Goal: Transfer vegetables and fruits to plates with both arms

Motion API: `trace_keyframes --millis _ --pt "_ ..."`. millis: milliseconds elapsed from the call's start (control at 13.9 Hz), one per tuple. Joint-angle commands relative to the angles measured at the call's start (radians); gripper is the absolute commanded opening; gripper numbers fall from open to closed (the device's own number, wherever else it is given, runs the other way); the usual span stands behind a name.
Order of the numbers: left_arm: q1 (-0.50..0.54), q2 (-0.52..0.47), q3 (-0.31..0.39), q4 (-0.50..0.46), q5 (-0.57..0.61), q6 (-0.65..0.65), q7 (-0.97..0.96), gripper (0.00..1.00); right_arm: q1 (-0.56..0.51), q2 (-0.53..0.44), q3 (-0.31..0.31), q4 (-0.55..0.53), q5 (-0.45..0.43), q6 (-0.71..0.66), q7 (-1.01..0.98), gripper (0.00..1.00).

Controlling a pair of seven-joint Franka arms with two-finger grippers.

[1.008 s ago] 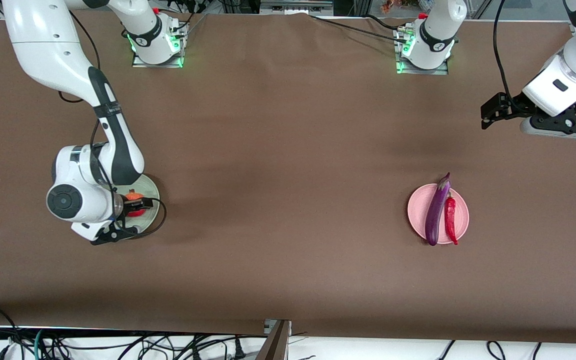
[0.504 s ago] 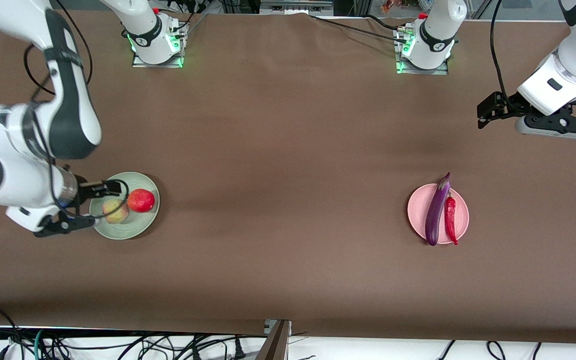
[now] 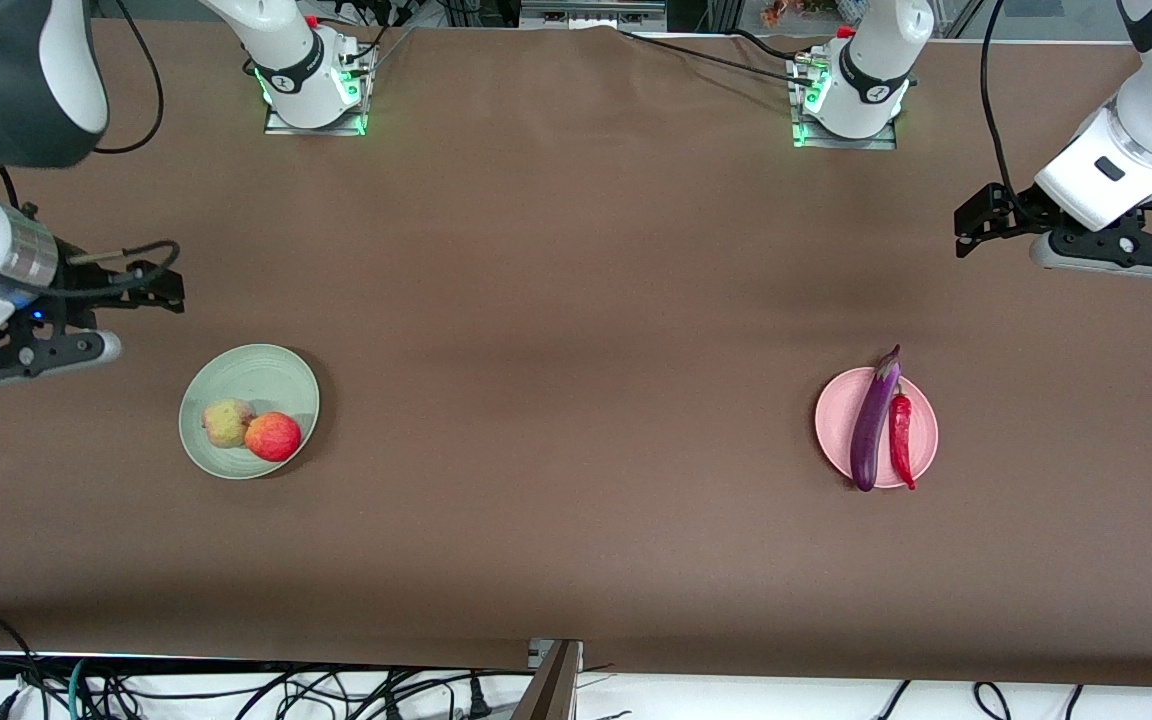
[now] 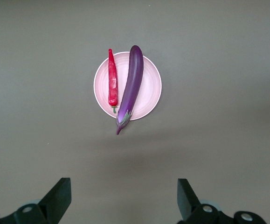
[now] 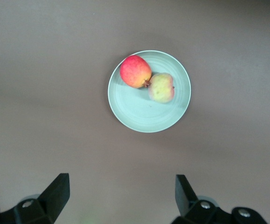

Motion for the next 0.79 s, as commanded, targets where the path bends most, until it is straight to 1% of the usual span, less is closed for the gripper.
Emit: trace_keyframes --millis 0,72,216,360,576,720 --pt "-0.003 0.005 0.000 0.018 -0.006 -0.012 0.015 1.00 -0.038 -0.149 0.014 -0.159 -0.005 0.016 -0.022 1.00" --pt "-0.003 0.004 0.000 0.018 -0.006 -0.012 0.015 1.00 -0.050 -0.195 0.014 -0.202 -0.005 0.016 -0.022 1.00" --pt "-0.003 0.004 0.000 0.018 -0.006 -0.012 0.015 1.00 -0.072 -0.241 0.017 -0.226 -0.006 0.019 -0.018 1.00" --pt "-0.003 0.004 -0.002 0.018 -0.006 -0.016 0.015 1.00 -0.118 -0.249 0.049 -0.241 -0.005 0.021 -0.015 1.00" --pt "-0.003 0.004 -0.005 0.018 0.000 -0.016 0.015 1.00 -0.127 -0.267 0.072 -0.275 -0.003 0.016 0.040 1.00" --pt "-0.003 0.004 -0.008 0.018 0.000 -0.016 0.015 1.00 -0.124 -0.249 0.075 -0.261 -0.005 0.018 0.039 1.00"
